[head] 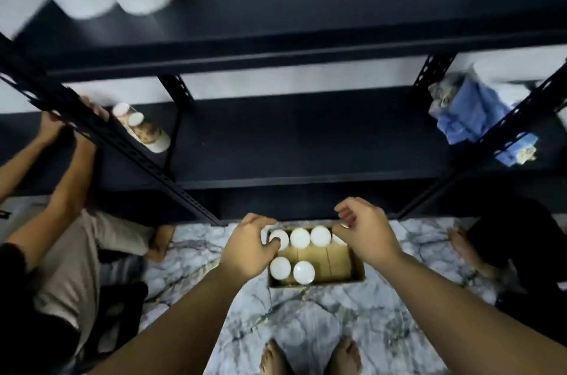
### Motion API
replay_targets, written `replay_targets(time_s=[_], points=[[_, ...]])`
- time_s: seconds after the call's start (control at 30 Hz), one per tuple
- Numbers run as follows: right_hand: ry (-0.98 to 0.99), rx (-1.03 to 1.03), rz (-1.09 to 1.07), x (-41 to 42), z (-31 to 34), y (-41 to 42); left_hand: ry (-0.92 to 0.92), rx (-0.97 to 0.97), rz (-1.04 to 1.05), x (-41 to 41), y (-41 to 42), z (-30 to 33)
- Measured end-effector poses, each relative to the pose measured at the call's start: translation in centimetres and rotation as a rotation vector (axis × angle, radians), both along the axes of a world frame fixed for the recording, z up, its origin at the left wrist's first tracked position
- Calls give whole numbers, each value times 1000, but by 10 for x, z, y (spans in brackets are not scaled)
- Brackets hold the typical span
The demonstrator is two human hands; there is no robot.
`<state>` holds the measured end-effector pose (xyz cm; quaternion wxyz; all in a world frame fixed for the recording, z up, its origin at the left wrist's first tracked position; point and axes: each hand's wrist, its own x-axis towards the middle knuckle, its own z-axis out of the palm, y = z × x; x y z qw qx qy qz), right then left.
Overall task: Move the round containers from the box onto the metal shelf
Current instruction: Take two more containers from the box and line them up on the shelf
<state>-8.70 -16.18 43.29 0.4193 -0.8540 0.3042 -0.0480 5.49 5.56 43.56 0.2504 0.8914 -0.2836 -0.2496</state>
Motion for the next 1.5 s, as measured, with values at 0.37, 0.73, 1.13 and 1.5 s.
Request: replay_targets(time_s=[0.37, 0.73, 1.13, 1.5], points=[[212, 136, -89, -13, -253, 43, 152, 168, -56, -2, 11, -260], [463, 40, 75, 13, -488, 73, -83, 443, -348, 13, 22, -500], [562, -12, 71, 35, -605, 107, -254, 462, -322, 11, 22, -612], [292, 116, -143, -10, -348, 55, 226, 197, -72, 15, 23, -363]])
